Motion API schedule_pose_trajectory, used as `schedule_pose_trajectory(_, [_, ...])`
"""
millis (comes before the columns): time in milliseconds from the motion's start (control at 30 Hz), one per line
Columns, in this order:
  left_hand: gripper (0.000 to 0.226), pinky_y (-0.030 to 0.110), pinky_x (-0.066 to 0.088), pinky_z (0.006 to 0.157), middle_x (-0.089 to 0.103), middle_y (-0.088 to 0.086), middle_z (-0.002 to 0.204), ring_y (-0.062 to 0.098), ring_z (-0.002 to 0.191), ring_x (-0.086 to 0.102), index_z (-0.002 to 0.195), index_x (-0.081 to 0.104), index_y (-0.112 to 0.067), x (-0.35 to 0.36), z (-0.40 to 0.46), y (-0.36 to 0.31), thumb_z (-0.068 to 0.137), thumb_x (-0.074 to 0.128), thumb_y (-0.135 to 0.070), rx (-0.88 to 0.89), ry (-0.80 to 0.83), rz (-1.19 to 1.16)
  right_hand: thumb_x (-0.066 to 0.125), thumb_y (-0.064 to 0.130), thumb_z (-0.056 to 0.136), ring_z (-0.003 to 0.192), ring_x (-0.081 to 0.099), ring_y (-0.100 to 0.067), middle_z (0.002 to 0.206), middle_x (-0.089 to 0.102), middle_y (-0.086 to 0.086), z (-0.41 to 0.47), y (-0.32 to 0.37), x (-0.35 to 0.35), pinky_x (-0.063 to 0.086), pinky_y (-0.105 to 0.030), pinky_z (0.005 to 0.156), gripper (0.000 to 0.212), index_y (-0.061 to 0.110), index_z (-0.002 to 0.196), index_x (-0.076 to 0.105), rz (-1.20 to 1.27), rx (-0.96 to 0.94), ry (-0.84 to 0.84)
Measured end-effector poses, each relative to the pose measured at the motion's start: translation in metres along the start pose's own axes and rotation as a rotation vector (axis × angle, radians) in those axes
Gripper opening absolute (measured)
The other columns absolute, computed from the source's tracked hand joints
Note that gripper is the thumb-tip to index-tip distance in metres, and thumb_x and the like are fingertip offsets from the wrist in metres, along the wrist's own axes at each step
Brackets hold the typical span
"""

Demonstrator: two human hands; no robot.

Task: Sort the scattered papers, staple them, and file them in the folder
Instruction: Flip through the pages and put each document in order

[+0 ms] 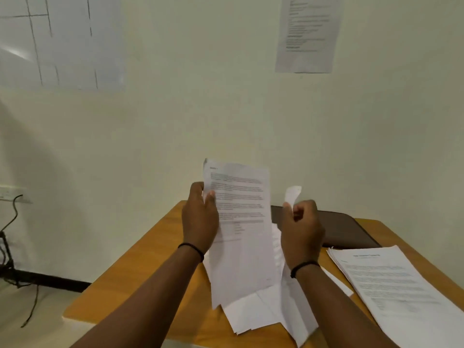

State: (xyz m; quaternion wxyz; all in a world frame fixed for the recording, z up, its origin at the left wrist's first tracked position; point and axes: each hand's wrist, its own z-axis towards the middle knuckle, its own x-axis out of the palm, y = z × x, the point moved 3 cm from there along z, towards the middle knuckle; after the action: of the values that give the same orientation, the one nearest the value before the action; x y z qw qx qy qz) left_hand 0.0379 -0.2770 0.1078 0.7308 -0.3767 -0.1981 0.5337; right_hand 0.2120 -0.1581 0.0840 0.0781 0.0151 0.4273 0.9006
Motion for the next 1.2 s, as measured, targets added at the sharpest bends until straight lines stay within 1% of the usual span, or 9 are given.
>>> schedule_pose_trajectory(167, [0.006, 0.010, 0.042, 0.057, 0.059, -0.010, 0.090, 0.005, 0.081, 0.058, 0.106, 0.050, -0.014, 0.043, -0.030, -0.003, 0.104, 0.044, -0.015, -0.177, 0.058, -0.178, 0.061, 0.033, 0.096, 0.050, 0.042, -0.009, 0.057, 0.045, 0.010, 0.004, 0.027, 0.000, 0.036, -0.028, 0.048, 0.030, 0.019, 0.077, 0.042, -0.146, -0.207, 0.098])
schedule_pose_trajectory(300, [0.017, 0.029, 0.054, 0.055, 0.068, 0.008, 0.103, 0.021, 0.082, 0.068, 0.119, 0.048, -0.012, 0.077, -0.038, -0.007, 0.104, 0.044, -0.016, -0.540, 0.163, -0.542, 0.048, 0.045, 0.100, 0.059, 0.055, -0.017, 0.064, 0.057, 0.005, -0.007, 0.022, 0.014, 0.047, -0.036, 0.055, 0.033, 0.020, 0.080, 0.050, -0.261, -0.248, 0.311])
schedule_pose_trajectory(467, [0.050, 0.043, 0.060, 0.070, 0.073, 0.018, 0.111, 0.031, 0.094, 0.073, 0.133, 0.050, -0.015, 0.095, -0.049, 0.014, 0.106, 0.029, -0.051, -0.809, 0.394, -0.819, 0.039, 0.037, 0.104, 0.068, 0.058, -0.025, 0.071, 0.059, 0.001, -0.008, 0.000, 0.017, 0.049, -0.038, 0.060, 0.034, 0.017, 0.081, 0.053, -0.407, -0.292, 0.416])
schedule_pose_trajectory(567, [0.069, 0.045, 0.060, 0.077, 0.074, 0.020, 0.098, 0.032, 0.088, 0.073, 0.127, 0.053, -0.011, 0.091, -0.062, 0.036, 0.100, 0.020, -0.065, -0.937, 0.541, -0.700, 0.039, 0.042, 0.103, 0.077, 0.061, -0.024, 0.081, 0.066, -0.002, -0.020, -0.028, 0.022, 0.051, -0.036, 0.068, 0.033, 0.020, 0.085, 0.056, -0.487, -0.215, 0.604])
schedule_pose_trajectory(700, [0.074, 0.043, 0.060, 0.075, 0.069, 0.020, 0.089, 0.035, 0.082, 0.070, 0.113, 0.059, 0.000, 0.086, -0.065, 0.067, 0.100, 0.024, -0.063, -0.942, 0.591, -0.420, 0.051, 0.057, 0.094, 0.104, 0.063, -0.020, 0.116, 0.067, 0.000, -0.051, -0.072, 0.024, 0.051, -0.033, 0.087, 0.046, 0.021, 0.122, 0.059, -0.619, -0.065, 0.888])
schedule_pose_trajectory(833, [0.040, 0.032, 0.054, 0.053, 0.062, 0.019, 0.074, 0.028, 0.058, 0.059, 0.100, 0.061, 0.007, 0.073, -0.048, 0.099, 0.107, 0.040, -0.027, -0.843, 0.386, -0.110, 0.056, 0.049, 0.093, 0.095, 0.065, -0.019, 0.105, 0.068, -0.001, -0.059, -0.088, 0.029, 0.050, -0.028, 0.078, 0.033, 0.020, 0.107, 0.061, -0.784, -0.126, 0.879])
schedule_pose_trajectory(933, [0.031, 0.047, 0.059, 0.074, 0.065, 0.022, 0.075, 0.032, 0.063, 0.062, 0.083, 0.061, 0.003, 0.068, -0.044, 0.119, 0.104, 0.043, -0.010, -0.811, 0.366, 0.056, 0.052, 0.042, 0.097, 0.085, 0.065, -0.019, 0.096, 0.069, -0.003, -0.061, -0.091, 0.038, 0.045, -0.026, 0.067, 0.026, 0.018, 0.094, 0.061, -0.835, -0.162, 0.877])
schedule_pose_trajectory(1100, [0.037, 0.032, 0.054, 0.055, 0.060, 0.018, 0.071, 0.026, 0.054, 0.057, 0.071, 0.055, -0.002, 0.077, -0.049, 0.121, 0.105, 0.042, -0.008, -1.032, 0.369, -0.006, 0.052, 0.062, 0.091, 0.091, 0.064, -0.018, 0.103, 0.068, 0.000, -0.064, -0.088, 0.044, 0.051, -0.029, 0.075, 0.048, 0.019, 0.110, 0.062, -0.846, -0.172, 0.883])
schedule_pose_trajectory(1200, [0.035, 0.028, 0.053, 0.047, 0.063, 0.017, 0.072, 0.024, 0.051, 0.058, 0.073, 0.058, -0.001, 0.079, -0.047, 0.124, 0.104, 0.045, -0.010, -1.041, 0.369, 0.020, 0.051, 0.049, 0.095, 0.092, 0.066, -0.019, 0.104, 0.069, -0.001, -0.067, -0.086, 0.048, 0.055, -0.030, 0.078, 0.036, 0.018, 0.109, 0.062, -0.865, -0.178, 0.879])
